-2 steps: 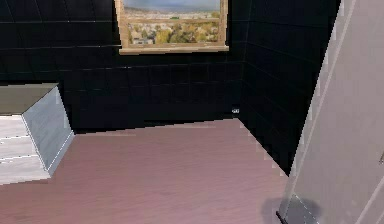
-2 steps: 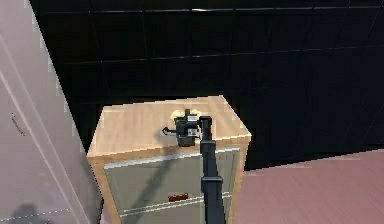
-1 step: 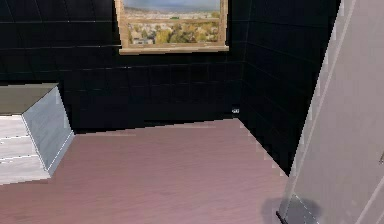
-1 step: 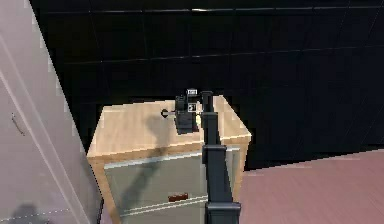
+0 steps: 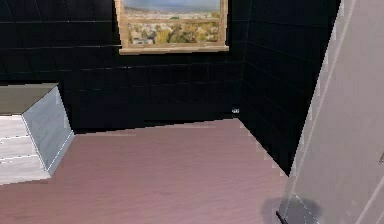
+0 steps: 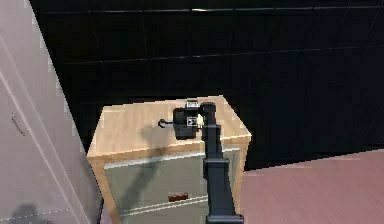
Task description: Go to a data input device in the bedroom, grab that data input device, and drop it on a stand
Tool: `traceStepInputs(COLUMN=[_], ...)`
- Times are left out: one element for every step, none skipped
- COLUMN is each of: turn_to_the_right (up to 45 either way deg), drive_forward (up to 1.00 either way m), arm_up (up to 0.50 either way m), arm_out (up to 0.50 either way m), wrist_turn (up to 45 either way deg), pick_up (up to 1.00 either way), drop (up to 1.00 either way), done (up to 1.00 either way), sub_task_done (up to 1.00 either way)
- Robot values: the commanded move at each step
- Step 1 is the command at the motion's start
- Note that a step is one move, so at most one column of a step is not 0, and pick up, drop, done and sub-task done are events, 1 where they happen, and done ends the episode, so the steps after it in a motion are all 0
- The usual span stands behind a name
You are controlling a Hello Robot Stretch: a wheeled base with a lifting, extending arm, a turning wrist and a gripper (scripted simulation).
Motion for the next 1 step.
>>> traceStepInputs(turn_to_the_right=[0.0], drive_forward=[0.00], arm_up=[0.00], arm_out=[0.00], wrist_turn=[0.0], pick_up=[0.00], drop=[0.00], done=[1.00], sub_task_done=[0.00])
